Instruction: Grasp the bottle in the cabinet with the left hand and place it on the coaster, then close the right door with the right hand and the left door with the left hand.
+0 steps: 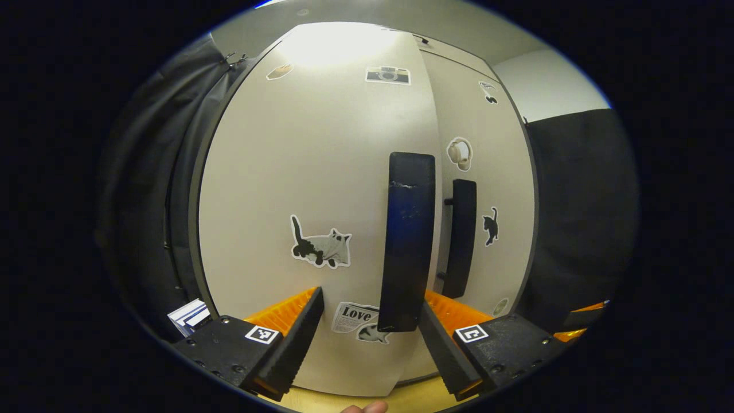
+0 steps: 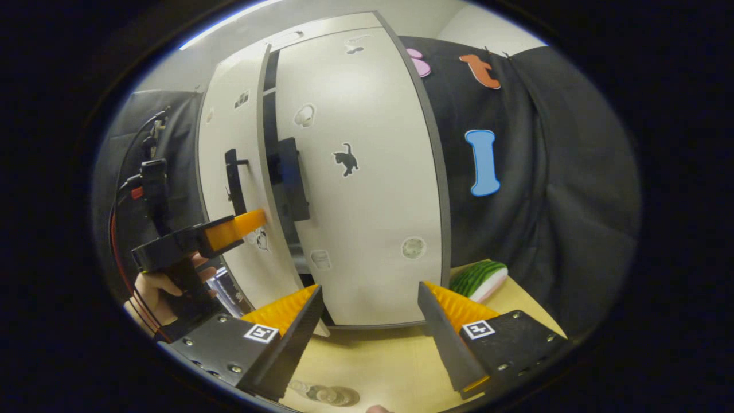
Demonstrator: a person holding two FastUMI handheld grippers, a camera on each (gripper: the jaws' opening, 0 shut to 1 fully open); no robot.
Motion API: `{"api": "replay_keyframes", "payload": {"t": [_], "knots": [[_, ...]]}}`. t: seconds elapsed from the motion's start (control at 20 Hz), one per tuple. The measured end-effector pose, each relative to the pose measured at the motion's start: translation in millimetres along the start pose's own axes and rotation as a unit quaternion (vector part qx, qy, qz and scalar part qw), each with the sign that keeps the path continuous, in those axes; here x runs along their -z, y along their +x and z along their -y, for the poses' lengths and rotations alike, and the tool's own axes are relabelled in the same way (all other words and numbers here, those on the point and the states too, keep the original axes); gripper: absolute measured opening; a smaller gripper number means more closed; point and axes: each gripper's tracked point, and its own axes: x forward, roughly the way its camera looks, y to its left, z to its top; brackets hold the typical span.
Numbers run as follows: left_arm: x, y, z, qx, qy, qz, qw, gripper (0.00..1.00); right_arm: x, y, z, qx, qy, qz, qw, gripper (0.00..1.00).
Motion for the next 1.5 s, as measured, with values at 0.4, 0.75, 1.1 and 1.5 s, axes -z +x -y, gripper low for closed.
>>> {"api": "replay_keyframes", "payload": {"t": [0.4, 0.75, 1.1, 1.5], "knots": [[1, 3, 0, -0.055, 0.025, 0.008, 0.998, 0.96, 6, -7, 0, -0.004, 0.002, -0.005, 1.000, 1.00], [1, 4, 1, -0.069, 0.024, 0.008, 0.997, 0.97, 7, -16, 11, 0.003, 0.006, -0.006, 1.000, 1.00], [0, -20, 6, -0.053, -0.025, -0.008, 0.998, 0.97, -11, -28, 7, 0.002, 0.010, 0.017, 1.000, 1.00], [-24, -110, -5, -0.062, -0.020, 0.009, 0.998, 0.95, -35, -39, -12, 0.006, -0.007, 0.046, 0.999, 0.97]]}}
